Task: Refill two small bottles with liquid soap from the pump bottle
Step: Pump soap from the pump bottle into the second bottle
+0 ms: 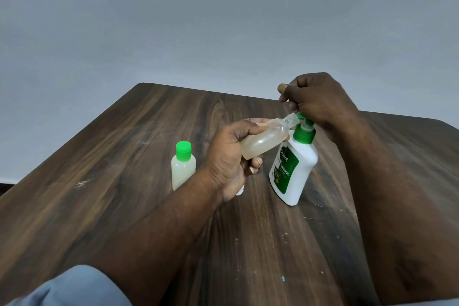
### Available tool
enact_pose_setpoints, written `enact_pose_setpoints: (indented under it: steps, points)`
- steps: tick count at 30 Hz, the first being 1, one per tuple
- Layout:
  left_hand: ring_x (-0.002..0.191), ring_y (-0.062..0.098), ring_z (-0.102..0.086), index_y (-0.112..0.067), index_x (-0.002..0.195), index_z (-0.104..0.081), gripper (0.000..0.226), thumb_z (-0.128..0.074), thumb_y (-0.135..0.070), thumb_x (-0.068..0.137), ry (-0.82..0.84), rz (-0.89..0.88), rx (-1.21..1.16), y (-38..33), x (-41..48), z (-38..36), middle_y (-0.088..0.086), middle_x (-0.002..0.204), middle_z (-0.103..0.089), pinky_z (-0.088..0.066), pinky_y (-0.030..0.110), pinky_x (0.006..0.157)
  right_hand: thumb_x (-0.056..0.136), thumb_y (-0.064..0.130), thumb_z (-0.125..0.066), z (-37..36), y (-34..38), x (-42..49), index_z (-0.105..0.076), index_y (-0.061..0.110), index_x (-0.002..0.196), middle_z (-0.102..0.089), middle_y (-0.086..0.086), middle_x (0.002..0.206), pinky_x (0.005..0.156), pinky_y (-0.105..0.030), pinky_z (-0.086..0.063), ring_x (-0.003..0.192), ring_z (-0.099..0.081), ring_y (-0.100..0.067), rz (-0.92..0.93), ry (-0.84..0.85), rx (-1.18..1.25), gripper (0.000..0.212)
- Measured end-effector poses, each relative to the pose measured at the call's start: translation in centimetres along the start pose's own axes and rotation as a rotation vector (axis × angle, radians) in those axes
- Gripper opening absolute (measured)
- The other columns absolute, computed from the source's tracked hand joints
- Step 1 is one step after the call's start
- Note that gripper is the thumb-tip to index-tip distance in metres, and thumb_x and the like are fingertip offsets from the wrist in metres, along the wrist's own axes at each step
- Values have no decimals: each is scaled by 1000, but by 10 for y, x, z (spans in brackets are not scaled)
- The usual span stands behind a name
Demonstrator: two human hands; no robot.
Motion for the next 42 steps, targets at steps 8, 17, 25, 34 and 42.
enact_pose_setpoints:
  steps: [8,17,25,34,42]
  points:
    - [45,12,-46,-5,119,-70,51,-60,-29,75,-12,-7,3,2,1,4,26,109,-65,-36,21,41,99,35,-71,-8,-3,-1,-75,17,74,-69,0,73,67,-34,-50,66,-60,-16,-27,46,-22,31]
    - [44,12,-46,-7,118,-71,48,-60,-29,76,8,-7,-3,1,1,1,38,133,-60,-36,21,43,98,36,-71,0,0,0,-77,15,79,-66,4,69,63,-30,-46,61,-57,-11,-10,11,-12,29]
    - [44,13,-44,-5,119,-70,51,-61,-28,75,5,-4,-5,1,2,1,42,133,-55,-33,22,43,97,33,-73,-7,-5,0,-70,21,61,-72,3,75,70,-37,-54,73,-64,-18,-23,36,-15,38]
    - [45,13,-45,-6,116,-71,47,-62,-28,75,-7,7,5,2,1,2,40,122,-62,-33,23,44,97,36,-72,0,-2,0,-76,16,75,-66,3,66,63,-31,-46,58,-57,-12,-3,16,12,30]
    - [47,13,-46,-3,121,-69,54,-61,-29,74,-28,6,5,4,2,5,24,104,-65,-35,22,43,98,22,-69,-7,-6,0,-71,19,66,-69,19,61,69,-30,-51,69,-62,-1,-46,53,-17,32]
Point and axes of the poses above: each hand's wrist, its own x-axis towards the middle knuckle, its own z-axis out of the back of the hand, y = z × x, the point moved 6 cm from there along x, towards the middle knuckle
